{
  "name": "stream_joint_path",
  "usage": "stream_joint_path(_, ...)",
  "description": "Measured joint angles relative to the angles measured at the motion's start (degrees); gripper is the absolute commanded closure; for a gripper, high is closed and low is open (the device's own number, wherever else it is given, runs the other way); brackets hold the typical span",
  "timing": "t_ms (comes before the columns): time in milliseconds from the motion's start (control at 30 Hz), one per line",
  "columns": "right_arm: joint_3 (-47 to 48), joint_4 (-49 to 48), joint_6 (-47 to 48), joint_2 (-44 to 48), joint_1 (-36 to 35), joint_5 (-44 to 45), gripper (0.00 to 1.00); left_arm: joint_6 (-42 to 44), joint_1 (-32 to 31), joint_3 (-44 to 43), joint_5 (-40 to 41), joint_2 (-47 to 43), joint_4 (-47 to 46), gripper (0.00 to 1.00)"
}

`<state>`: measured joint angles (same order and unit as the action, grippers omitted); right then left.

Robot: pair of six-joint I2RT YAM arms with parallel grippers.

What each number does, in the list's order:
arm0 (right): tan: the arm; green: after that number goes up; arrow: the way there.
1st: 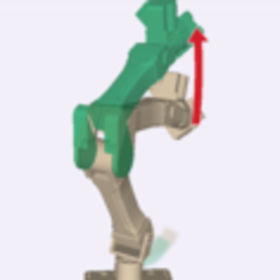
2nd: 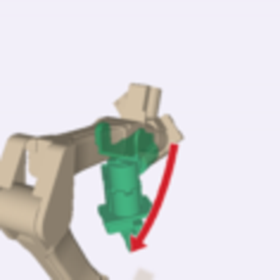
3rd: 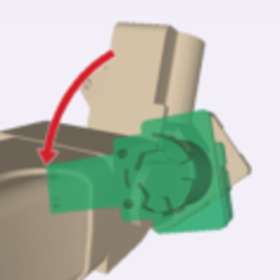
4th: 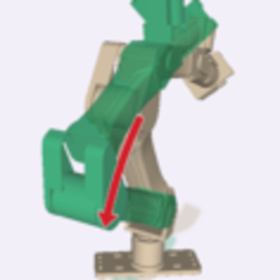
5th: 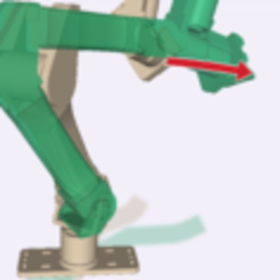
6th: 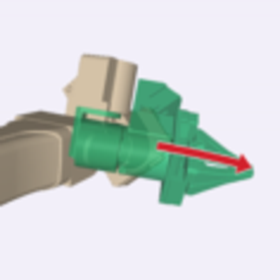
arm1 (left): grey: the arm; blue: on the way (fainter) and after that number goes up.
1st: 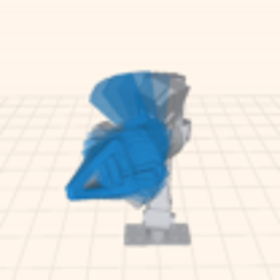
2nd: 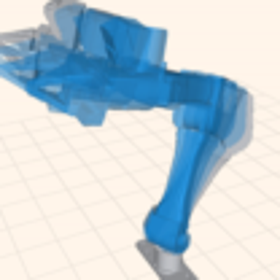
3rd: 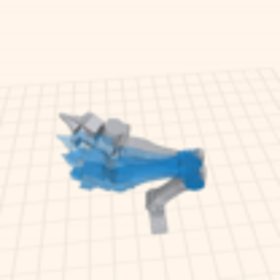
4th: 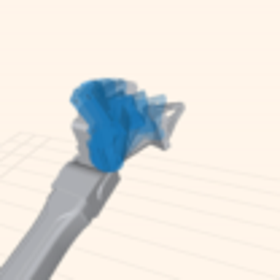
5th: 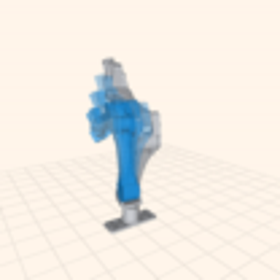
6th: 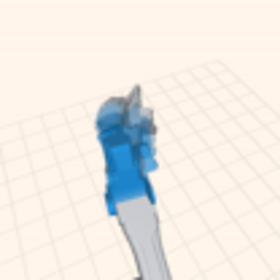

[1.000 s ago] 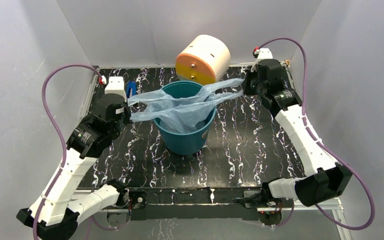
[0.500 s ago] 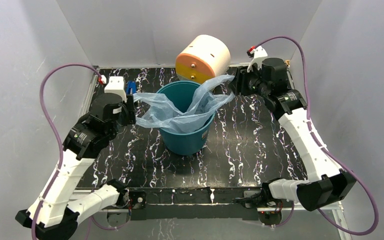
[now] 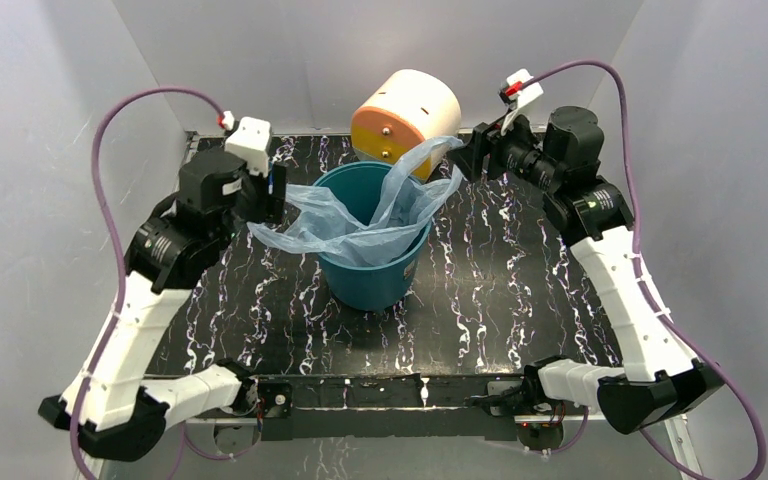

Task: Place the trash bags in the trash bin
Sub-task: Place the trash bag in the trash bin.

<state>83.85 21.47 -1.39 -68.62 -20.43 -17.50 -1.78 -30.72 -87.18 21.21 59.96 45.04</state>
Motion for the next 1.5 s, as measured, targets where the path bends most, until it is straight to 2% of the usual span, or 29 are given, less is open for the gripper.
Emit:
stream_joint_path(100,1.7,-0.68,3.15,-0.33,-0.7,-3.52,0.27,3.02,0.02,-4.09,-3.04,5.01,0.96,0.36)
stream_joint_path(267,4.96,-0.44,14.67,-1.79,-6.08,-4.37,0.23,8.7,0.02,-6.69,-7.08,10.56,3.85,0.36)
stream_joint_path(400,5.66,1.14,30.14,-4.37,-13.97,1.57,0.2,12.48,0.02,-6.75,-9.01,11.21,5.38,0.36)
stream_joint_path(500,4.96,1.51,41.07,-6.67,-19.47,8.0,0.22,14.6,0.02,-7.23,-9.49,11.26,6.38,0.36)
stream_joint_path(633,3.54,1.7,51.12,-8.59,-21.29,14.19,0.24,16.46,0.02,-7.54,-9.49,11.26,7.3,0.37)
stream_joint_path(900,2.21,2.36,60.02,-7.23,-20.85,15.39,0.3,18.75,0.02,-7.56,-10.8,11.47,9.62,0.39)
stream_joint_path(1033,1.86,2.34,62.01,-7.39,-20.85,16.22,0.35,19.45,0.02,-7.56,-11.32,13.05,10.16,0.44)
stream_joint_path(1300,0.63,0.92,63.95,-10.6,-20.83,18.86,0.36,21.05,0.02,-7.15,-10.45,14.64,8.76,0.49)
stream_joint_path(1367,0.63,0.61,64.43,-11.28,-20.83,18.78,0.39,21.73,0.02,-7.13,-9.99,14.67,8.09,0.51)
stream_joint_path(1467,0.68,0.44,64.83,-11.87,-20.81,18.62,0.6,22.8,0.02,-7.02,-9.66,14.67,7.28,0.61)
stream_joint_path(1500,0.76,0.5,64.94,-12.11,-20.79,18.45,0.71,23.02,0.02,-7.02,-9.6,14.73,7.21,0.65)
